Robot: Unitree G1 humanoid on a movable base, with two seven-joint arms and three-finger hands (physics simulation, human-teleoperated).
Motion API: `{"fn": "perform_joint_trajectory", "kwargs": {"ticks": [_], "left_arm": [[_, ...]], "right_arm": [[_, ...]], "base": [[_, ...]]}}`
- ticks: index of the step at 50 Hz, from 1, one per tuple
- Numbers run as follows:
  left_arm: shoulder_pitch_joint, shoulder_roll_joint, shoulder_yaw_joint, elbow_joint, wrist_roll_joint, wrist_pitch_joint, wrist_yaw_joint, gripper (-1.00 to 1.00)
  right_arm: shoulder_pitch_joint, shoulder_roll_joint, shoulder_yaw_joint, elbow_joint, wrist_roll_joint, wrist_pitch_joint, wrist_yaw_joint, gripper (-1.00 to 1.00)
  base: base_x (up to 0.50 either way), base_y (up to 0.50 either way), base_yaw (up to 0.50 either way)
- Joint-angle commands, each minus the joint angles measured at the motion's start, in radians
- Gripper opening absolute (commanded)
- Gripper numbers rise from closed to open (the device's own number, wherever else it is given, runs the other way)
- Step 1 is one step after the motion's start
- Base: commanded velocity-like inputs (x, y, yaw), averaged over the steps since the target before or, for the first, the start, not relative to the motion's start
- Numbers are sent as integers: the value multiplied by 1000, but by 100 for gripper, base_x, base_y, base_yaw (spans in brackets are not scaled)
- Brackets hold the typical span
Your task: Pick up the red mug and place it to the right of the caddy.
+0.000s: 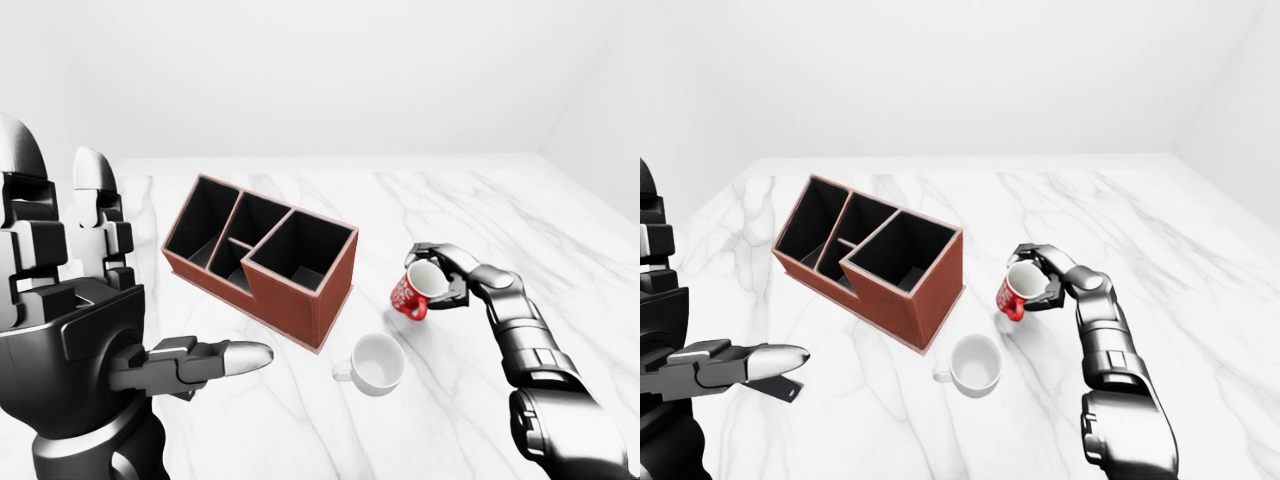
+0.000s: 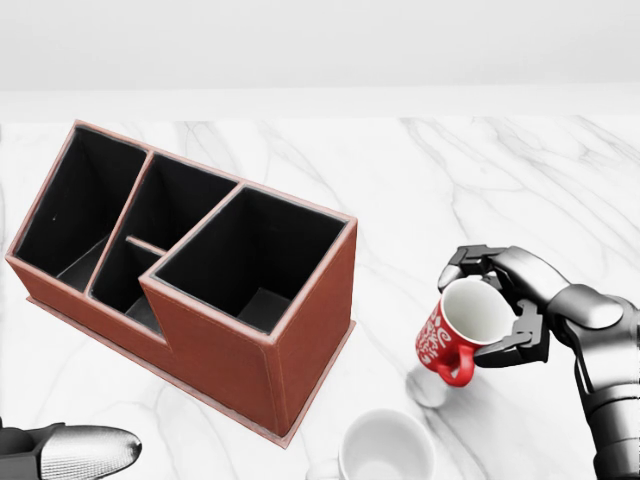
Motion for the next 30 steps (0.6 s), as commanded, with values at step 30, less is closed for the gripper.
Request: {"fn": "perform_joint_trajectory", "kwargs": {"ticks": [30], "left_arm": [[-47, 2, 8, 46, -8, 0, 12, 100]], "right_arm": [[-215, 104, 64, 396, 56, 0, -158, -100]], "base": [[0, 0, 0]]}}
